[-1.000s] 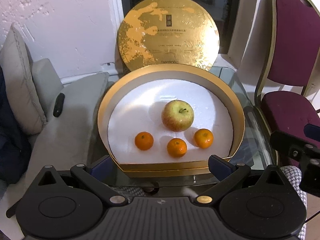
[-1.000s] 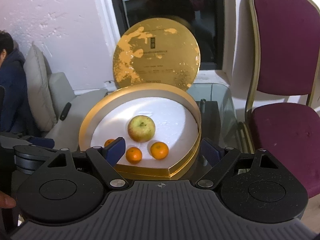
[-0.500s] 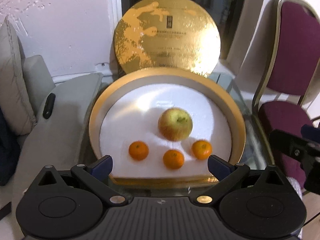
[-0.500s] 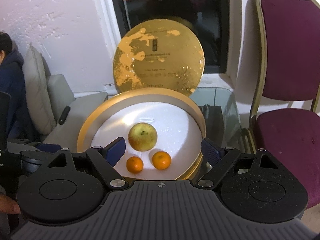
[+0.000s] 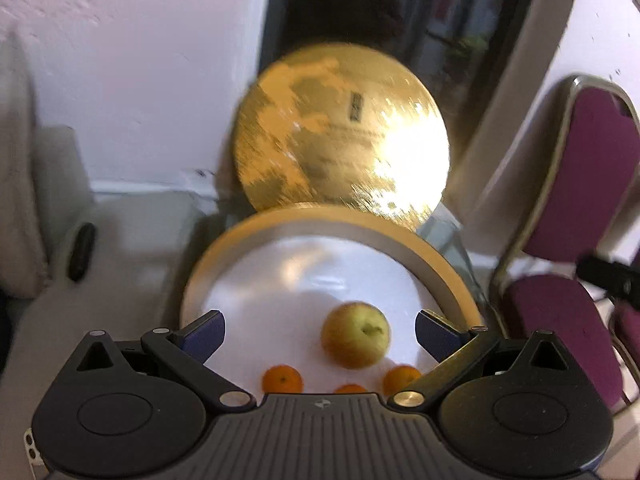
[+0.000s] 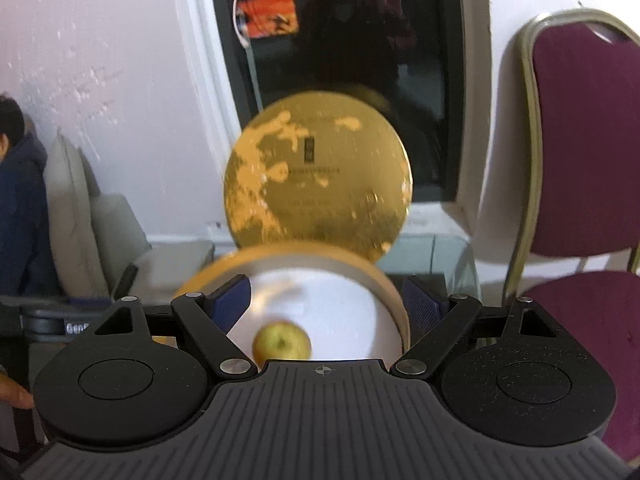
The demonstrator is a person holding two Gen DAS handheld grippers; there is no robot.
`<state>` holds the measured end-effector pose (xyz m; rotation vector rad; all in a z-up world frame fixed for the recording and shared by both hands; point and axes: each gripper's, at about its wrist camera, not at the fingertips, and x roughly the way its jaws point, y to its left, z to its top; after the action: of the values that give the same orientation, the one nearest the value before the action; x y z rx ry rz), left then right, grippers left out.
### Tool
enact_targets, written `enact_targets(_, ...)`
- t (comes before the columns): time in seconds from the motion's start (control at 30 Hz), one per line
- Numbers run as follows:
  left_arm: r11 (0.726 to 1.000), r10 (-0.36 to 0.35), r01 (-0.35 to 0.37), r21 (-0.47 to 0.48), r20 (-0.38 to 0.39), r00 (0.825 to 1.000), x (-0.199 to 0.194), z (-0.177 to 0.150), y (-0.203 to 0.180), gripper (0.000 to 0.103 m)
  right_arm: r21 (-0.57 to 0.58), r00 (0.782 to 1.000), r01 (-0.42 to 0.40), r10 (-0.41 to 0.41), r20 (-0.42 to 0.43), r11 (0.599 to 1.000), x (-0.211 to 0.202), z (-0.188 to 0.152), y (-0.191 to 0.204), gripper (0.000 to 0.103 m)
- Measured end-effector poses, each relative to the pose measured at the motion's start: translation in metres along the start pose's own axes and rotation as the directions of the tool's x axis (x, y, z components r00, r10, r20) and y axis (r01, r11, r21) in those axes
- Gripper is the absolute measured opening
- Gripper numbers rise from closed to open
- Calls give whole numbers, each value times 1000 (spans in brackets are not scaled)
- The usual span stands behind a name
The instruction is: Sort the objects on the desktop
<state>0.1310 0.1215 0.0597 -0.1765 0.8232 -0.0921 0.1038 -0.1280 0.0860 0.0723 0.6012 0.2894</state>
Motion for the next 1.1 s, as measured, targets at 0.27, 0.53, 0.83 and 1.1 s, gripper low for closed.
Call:
enact_targets(0.27,974,224,-225,-1,-82,971,40,42,30,97,1,998,-17,17,54,1000,39,40,-10,89)
enact_targets(0.53,990,125,-125,-58,4,992,90,103,71,100,9,991,11,-12,135,1000,93,84,-36,93)
enact_targets(0.83,977,212,-212,-11,140,967,159,164,83,98,-33,955,111,-98,281,993,188,132,-62,103)
enact_targets(1.1,995,27,-18,-94,93,995,248,161,132,90,36,981,64,-69,179,997,300,129,-97,103)
